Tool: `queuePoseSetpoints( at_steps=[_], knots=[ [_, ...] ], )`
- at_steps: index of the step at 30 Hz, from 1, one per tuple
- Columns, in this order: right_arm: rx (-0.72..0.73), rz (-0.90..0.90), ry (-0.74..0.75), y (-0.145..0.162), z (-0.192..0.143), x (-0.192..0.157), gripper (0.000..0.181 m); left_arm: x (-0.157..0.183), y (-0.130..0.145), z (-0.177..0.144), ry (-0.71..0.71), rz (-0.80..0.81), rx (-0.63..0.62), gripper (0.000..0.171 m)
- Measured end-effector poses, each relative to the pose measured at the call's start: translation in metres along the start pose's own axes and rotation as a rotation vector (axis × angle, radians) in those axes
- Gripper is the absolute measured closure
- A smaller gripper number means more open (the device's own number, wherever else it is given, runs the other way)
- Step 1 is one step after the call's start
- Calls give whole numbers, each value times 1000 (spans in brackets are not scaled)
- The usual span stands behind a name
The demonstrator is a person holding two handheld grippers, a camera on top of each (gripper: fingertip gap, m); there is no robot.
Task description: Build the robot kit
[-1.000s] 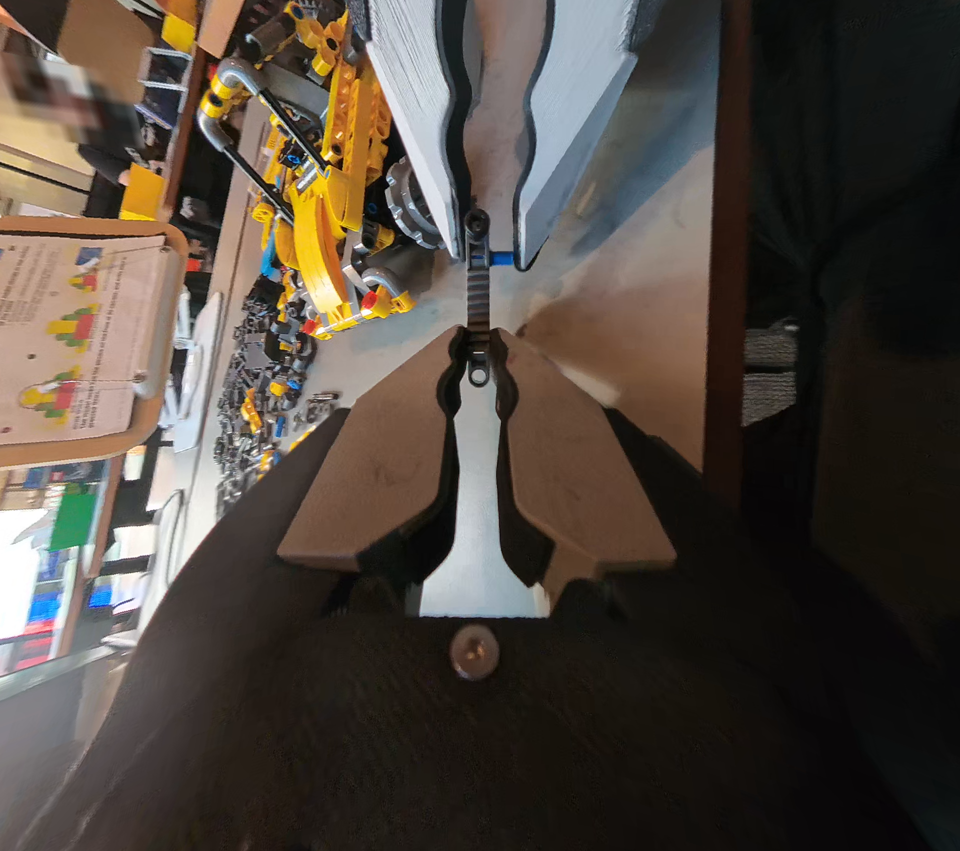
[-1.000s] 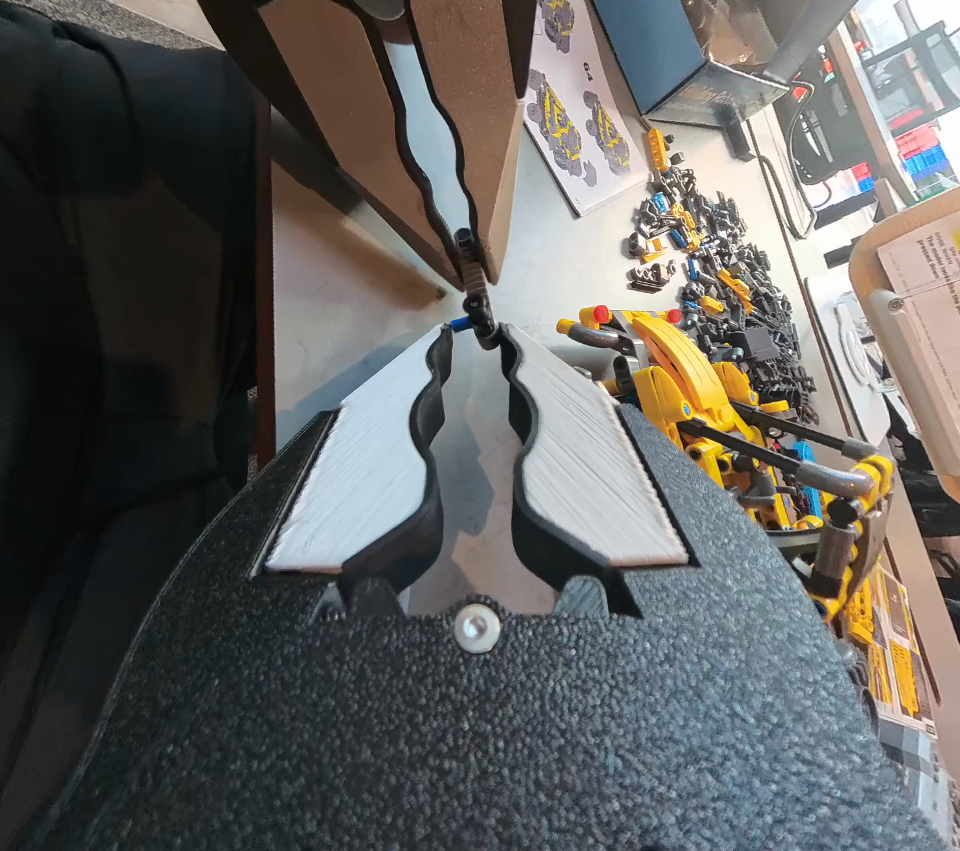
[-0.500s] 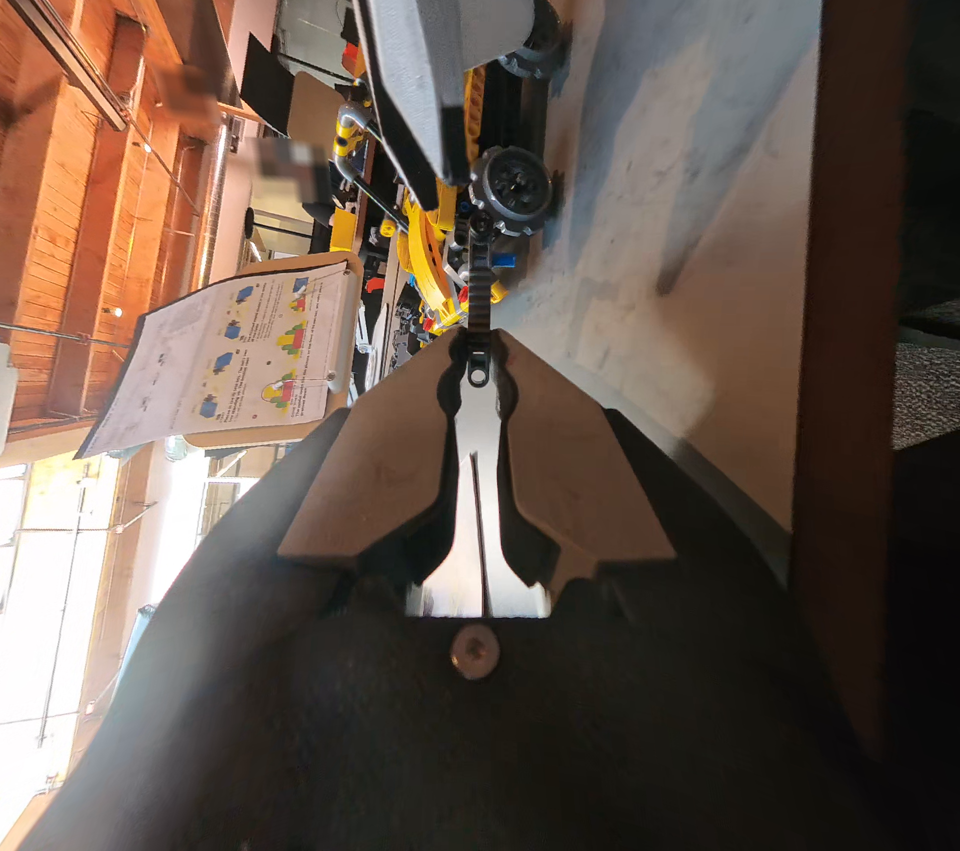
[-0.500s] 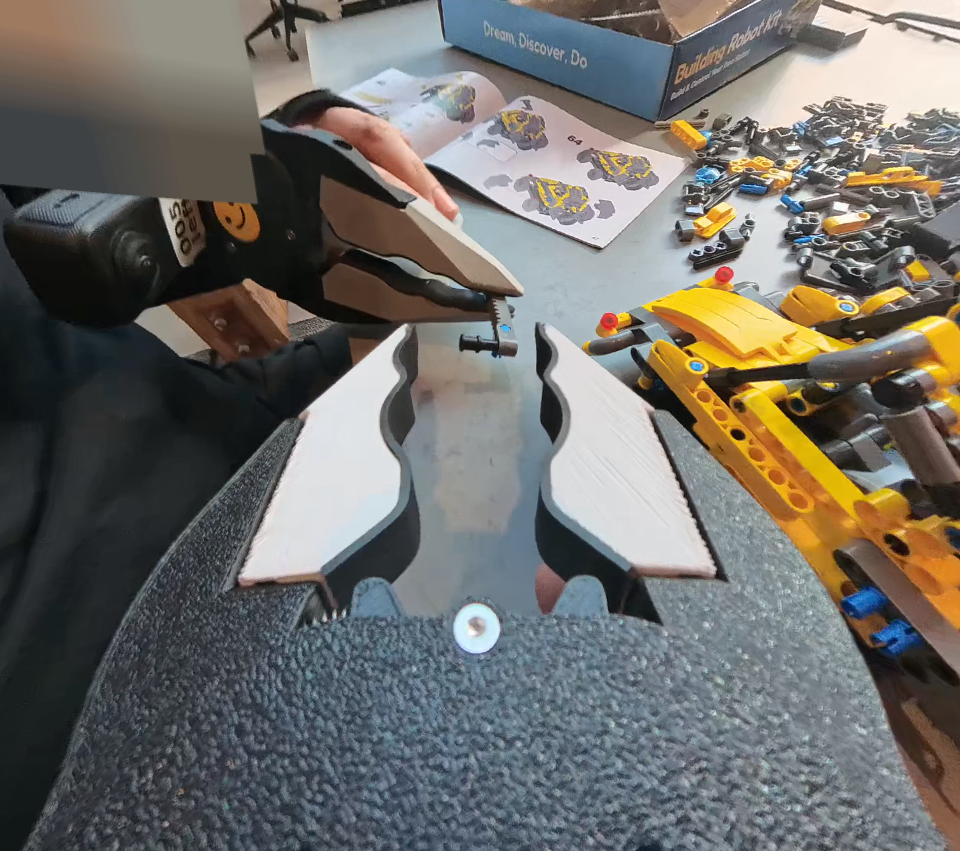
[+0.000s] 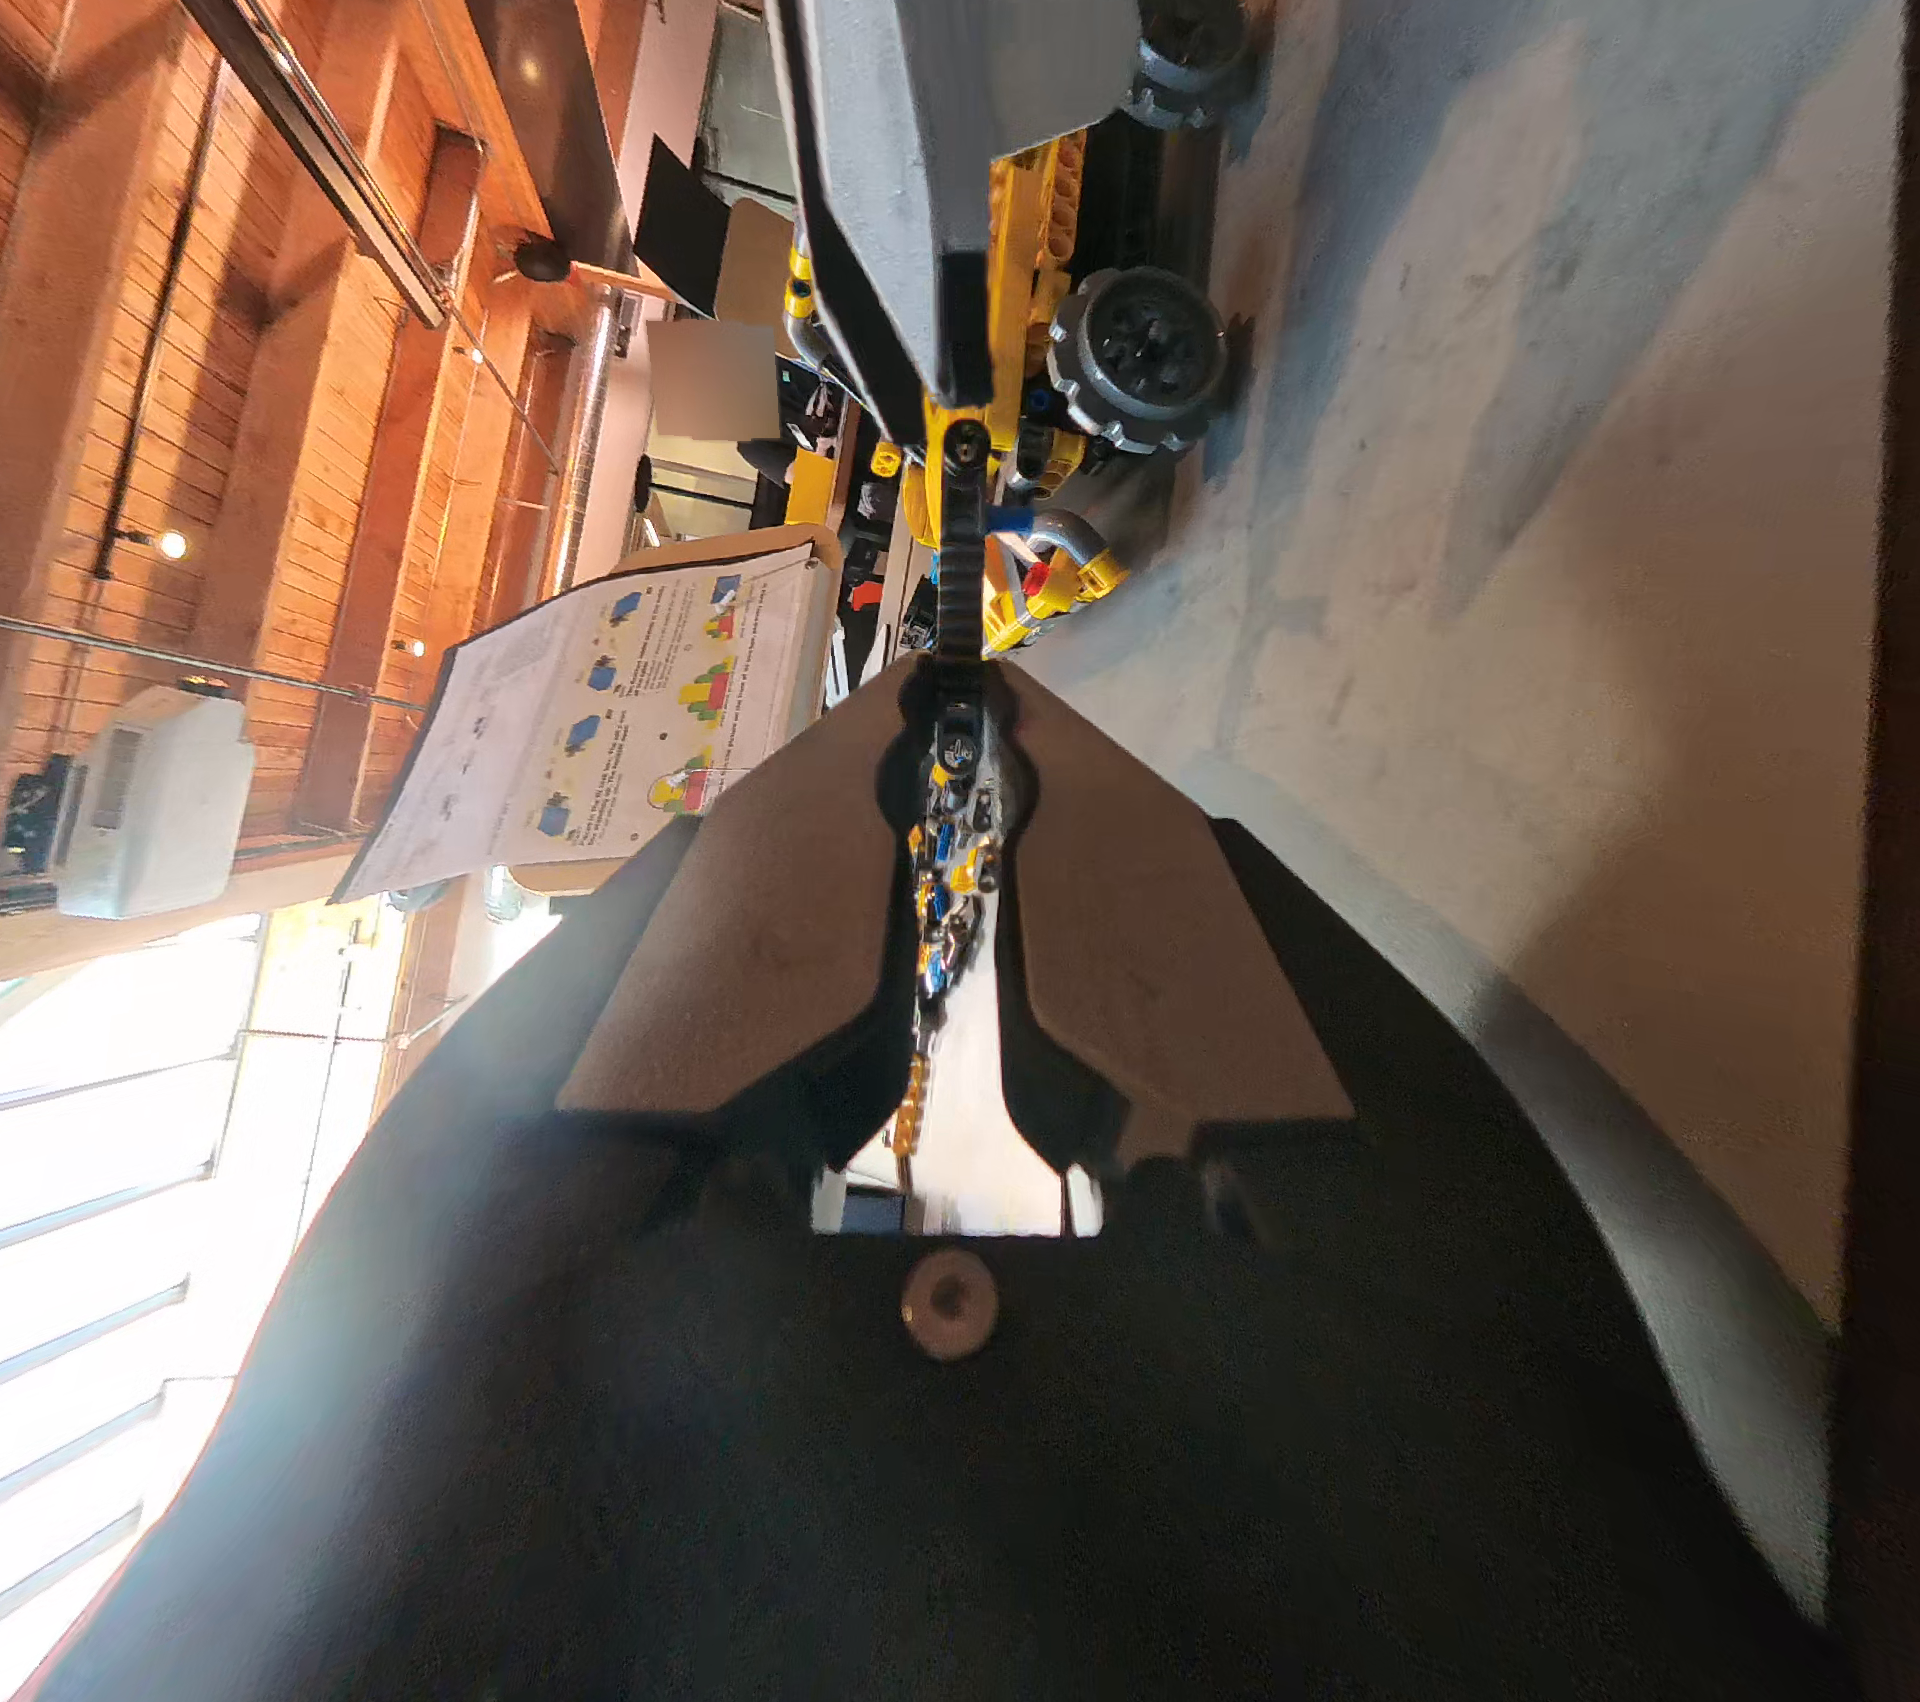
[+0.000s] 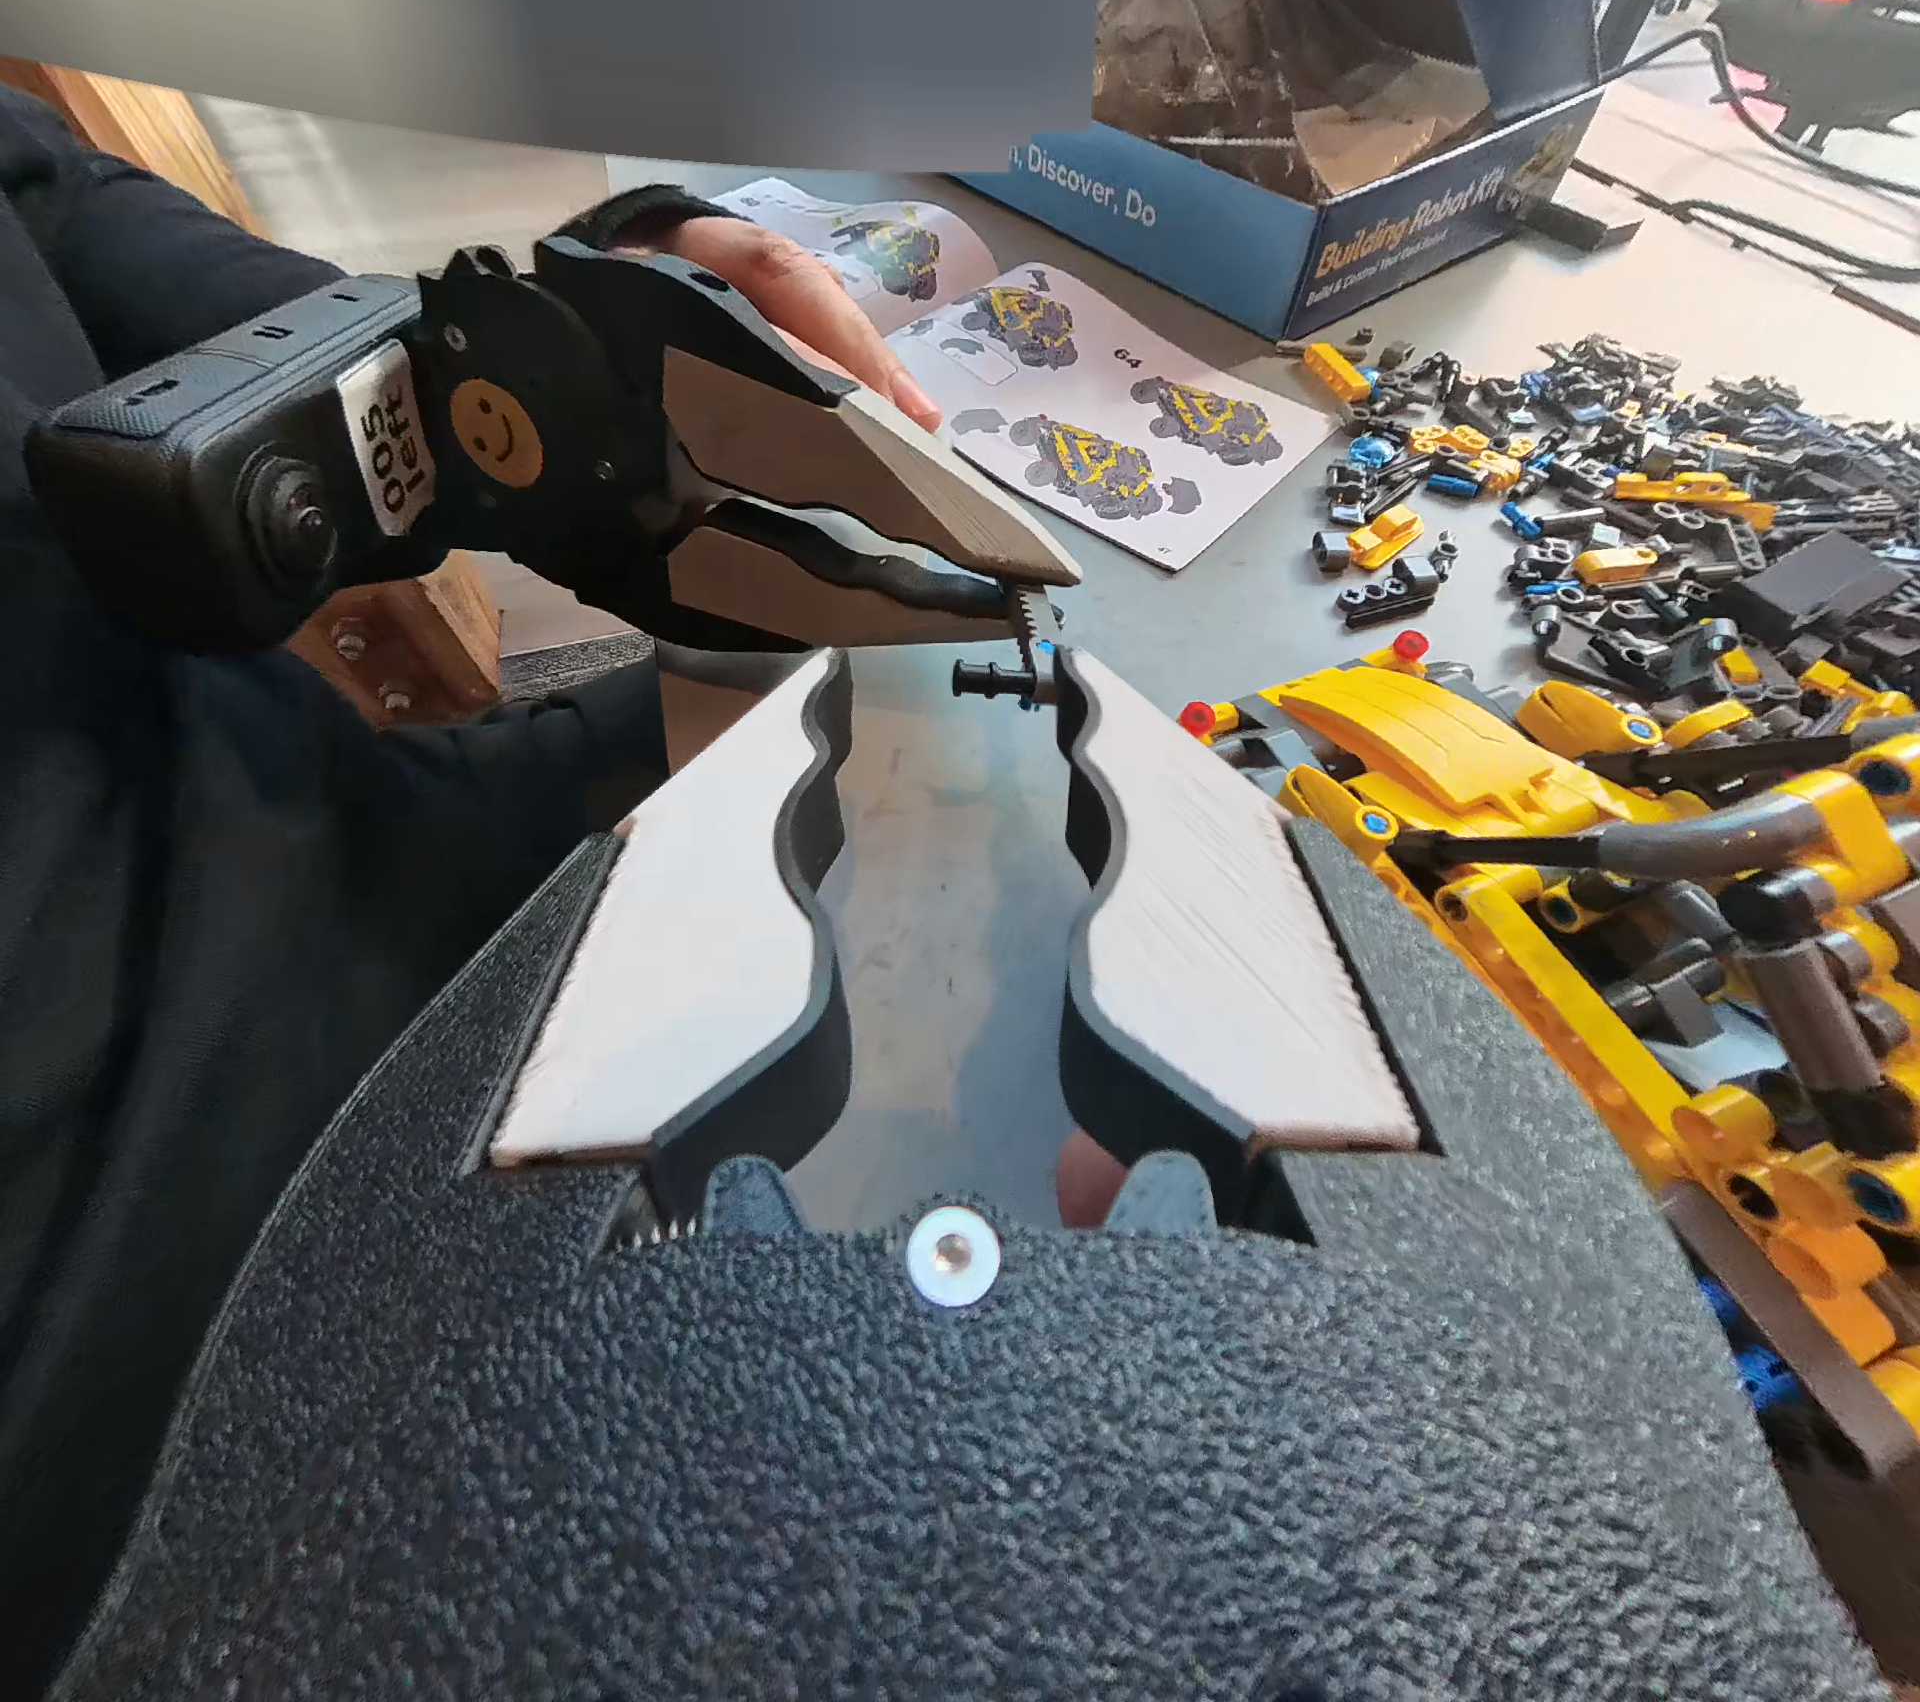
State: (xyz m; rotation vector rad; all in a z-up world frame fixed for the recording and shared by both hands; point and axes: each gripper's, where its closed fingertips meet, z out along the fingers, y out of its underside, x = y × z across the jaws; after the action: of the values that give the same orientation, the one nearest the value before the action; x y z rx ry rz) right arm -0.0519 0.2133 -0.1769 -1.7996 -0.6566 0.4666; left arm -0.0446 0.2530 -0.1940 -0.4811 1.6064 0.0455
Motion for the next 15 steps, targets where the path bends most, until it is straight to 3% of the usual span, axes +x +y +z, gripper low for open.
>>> queuePoseSetpoints(
  at_steps=[4,15],
  knots=[
    [39,-56,22,-5,-2,-1,151,-5,-1,0,-22,-10,6,166],
    [61,-74,20,-8,-3,-2,149,-5,-5,-1,-29,6,25,166]
  ],
)
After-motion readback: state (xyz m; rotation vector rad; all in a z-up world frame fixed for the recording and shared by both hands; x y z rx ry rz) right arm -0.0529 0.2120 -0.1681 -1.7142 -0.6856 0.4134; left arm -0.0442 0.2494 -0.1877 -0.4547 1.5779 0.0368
